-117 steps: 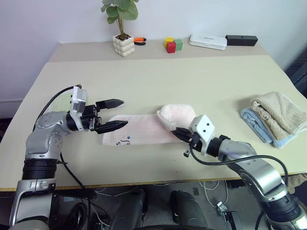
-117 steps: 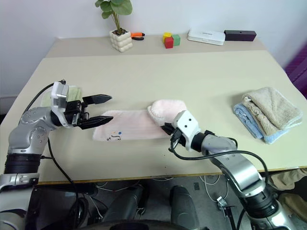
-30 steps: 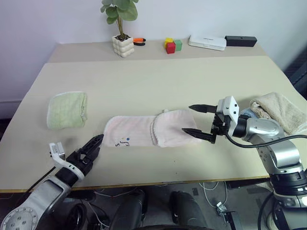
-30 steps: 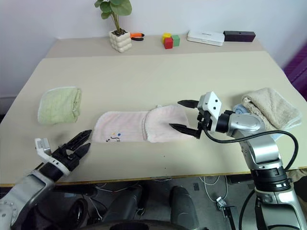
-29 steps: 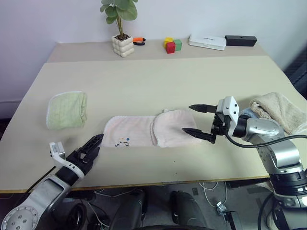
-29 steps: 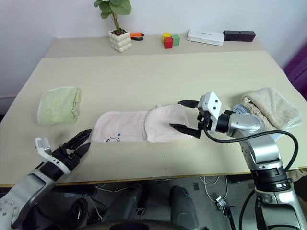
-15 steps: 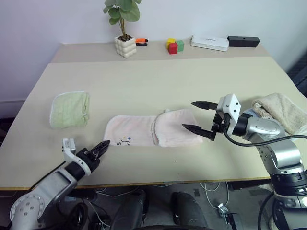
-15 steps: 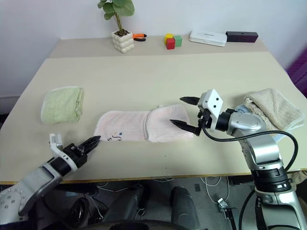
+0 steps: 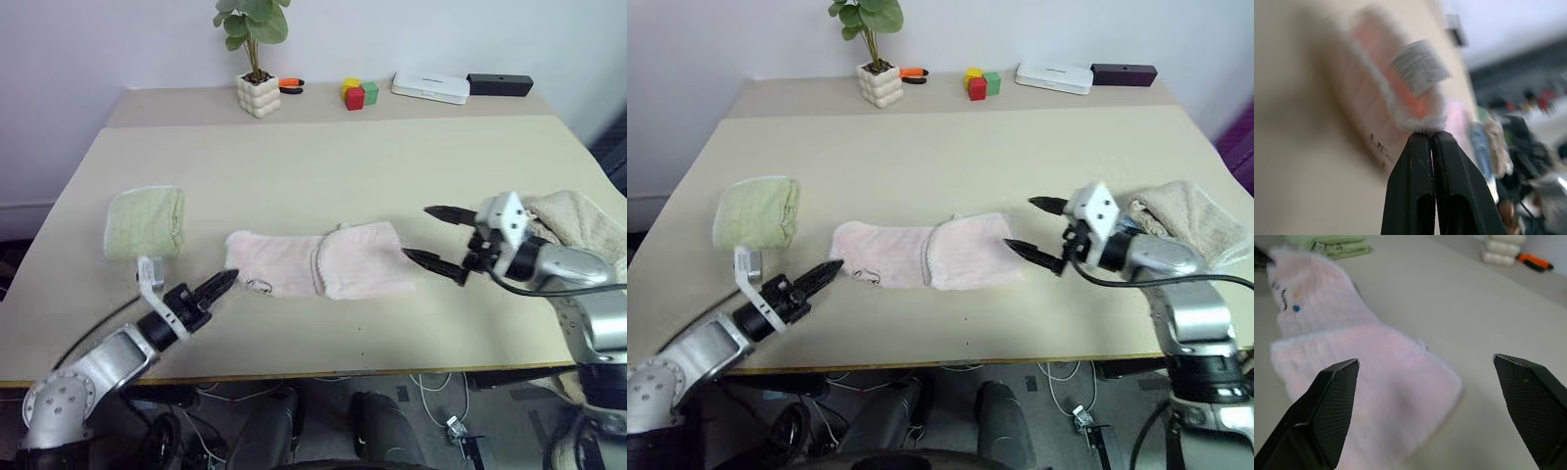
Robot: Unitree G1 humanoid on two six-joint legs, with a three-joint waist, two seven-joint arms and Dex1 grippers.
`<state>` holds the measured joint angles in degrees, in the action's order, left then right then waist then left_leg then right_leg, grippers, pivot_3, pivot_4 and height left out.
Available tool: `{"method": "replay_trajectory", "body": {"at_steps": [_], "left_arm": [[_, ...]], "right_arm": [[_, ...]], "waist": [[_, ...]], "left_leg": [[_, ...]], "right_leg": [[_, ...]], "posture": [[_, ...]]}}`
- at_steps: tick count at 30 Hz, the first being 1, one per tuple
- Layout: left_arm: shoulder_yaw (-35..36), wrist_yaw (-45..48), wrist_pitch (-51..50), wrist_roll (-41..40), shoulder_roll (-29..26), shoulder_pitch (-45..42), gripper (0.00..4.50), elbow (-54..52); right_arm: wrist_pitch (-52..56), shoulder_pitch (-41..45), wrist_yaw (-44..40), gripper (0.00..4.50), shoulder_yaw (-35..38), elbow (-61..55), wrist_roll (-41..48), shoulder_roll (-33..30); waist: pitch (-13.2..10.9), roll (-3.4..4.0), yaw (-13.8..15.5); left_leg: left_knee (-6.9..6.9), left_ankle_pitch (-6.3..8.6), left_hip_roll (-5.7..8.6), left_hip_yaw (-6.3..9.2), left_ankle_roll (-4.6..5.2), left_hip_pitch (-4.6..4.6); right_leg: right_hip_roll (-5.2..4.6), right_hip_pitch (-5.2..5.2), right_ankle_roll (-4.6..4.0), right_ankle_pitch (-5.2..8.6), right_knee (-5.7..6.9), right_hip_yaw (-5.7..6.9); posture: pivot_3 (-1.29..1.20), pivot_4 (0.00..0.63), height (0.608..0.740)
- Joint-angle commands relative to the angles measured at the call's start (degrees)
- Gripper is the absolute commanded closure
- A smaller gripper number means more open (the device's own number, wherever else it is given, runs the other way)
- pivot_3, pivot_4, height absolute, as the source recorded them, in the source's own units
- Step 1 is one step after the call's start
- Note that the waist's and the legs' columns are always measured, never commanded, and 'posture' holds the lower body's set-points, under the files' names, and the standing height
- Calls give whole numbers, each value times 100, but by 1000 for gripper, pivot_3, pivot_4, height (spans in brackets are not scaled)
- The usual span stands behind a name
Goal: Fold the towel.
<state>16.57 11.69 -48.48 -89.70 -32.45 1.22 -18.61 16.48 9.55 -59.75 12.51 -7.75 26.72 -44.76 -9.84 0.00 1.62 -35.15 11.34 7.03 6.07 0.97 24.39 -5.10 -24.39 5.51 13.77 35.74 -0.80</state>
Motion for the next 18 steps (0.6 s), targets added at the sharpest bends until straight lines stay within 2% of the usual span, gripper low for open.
{"method": "replay_trajectory", "body": {"at_steps": [1, 4, 6, 8, 13, 18], "left_arm": [[-198, 421, 52, 474, -20, -358, 4416, -166], [-541, 703, 17, 756, 85, -1020, 4416, -86], [-1016, 1069, 108, 1358, 236, -1616, 4416, 74], [-1248, 1240, 96, 1540, 526, -2109, 4416, 391], [-1991, 1911, 379, 2598, 1404, -3371, 4416, 1333], [-2642, 2593, 720, 3716, 1947, -3873, 4416, 2134]], "right_arm": [[-189, -290, -373, 0, 503, -139, 359, -158], [-304, -596, -464, 0, 715, -250, 316, -258], [-242, -711, -418, 0, 888, -409, 436, -252], [-212, -753, -330, 0, 946, -528, 451, -241], [-132, -1001, -121, 0, 1178, -991, 633, -158], [83, -1276, 148, 0, 1488, -1509, 1031, -68]], "waist": [[-2, 7, -36], [-5, 1, -71], [-5, 1, -68], [-5, 1, -73], [-11, -10, -71], [-13, -14, -82]], "left_leg": [[2, 0, 0, -4, 0, -1], [1, -1, -1, -4, 1, 0], [-6, -1, -1, -4, 0, -2], [-11, -1, -1, -5, 0, -2], [-7, -7, 0, -5, 11, -1], [-9, -8, 1, -7, 14, 2]], "right_leg": [[0, -3, 0, 0, 0, -4], [0, -4, 1, 0, 5, -1], [0, 1, 2, -1, 8, -1], [0, 6, 2, -1, 8, -1], [1, 3, 6, -2, 6, 2], [1, 7, 15, -7, -6, 1]], "posture": [[0, 150, 740], [0, 150, 740], [0, 150, 740], [0, 150, 740], [0, 150, 740], [0, 150, 740]]}}
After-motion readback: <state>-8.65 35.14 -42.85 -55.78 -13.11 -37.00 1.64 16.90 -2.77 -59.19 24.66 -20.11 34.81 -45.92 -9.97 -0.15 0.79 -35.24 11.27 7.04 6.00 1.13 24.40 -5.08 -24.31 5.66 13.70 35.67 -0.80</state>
